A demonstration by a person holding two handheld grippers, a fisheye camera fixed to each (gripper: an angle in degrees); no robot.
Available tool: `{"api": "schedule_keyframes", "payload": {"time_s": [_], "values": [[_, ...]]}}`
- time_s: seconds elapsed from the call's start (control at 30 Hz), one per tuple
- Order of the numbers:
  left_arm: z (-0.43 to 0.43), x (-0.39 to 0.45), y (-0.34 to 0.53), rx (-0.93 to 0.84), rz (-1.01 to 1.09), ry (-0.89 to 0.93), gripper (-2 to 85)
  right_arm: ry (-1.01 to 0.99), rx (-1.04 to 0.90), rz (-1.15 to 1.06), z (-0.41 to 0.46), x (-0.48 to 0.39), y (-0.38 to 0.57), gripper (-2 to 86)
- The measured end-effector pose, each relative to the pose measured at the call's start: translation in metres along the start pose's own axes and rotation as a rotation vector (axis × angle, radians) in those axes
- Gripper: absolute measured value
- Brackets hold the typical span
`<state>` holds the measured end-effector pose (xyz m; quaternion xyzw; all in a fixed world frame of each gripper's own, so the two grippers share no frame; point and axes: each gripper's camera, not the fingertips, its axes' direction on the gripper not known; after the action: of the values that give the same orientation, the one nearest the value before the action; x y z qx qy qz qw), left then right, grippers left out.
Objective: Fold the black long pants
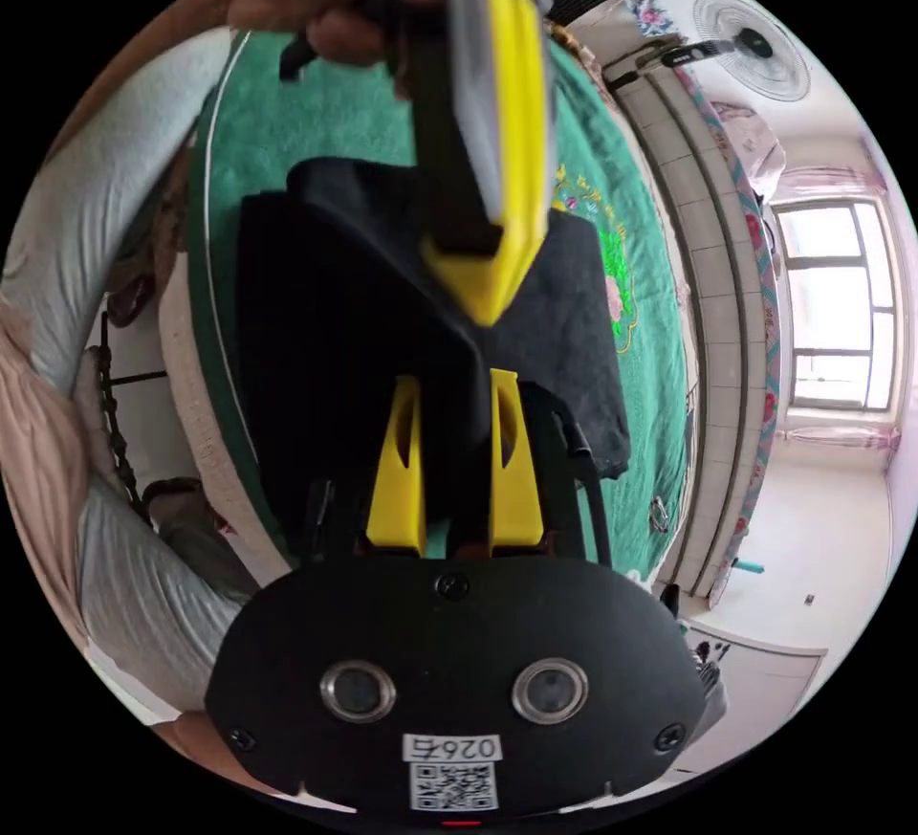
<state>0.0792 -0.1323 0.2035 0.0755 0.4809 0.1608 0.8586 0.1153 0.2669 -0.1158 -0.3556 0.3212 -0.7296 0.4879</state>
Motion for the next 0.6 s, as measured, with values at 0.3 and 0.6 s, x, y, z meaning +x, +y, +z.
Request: {"api": "schedule_keyframes", "payload": {"time_s": [0.3, 0.6], "values": [[-0.052, -0.047, 0.073, 0.217, -0.461, 0.002, 13.1, -0.336, 0.204, 0.391, 0.001, 0.079, 0.039, -0.8], [0.019, -0.011, 0.047, 0.012, -0.523, -0.251, 22.1, -0.641, 0.433, 0.664, 0.048, 0.139, 0.132, -0.9]]}}
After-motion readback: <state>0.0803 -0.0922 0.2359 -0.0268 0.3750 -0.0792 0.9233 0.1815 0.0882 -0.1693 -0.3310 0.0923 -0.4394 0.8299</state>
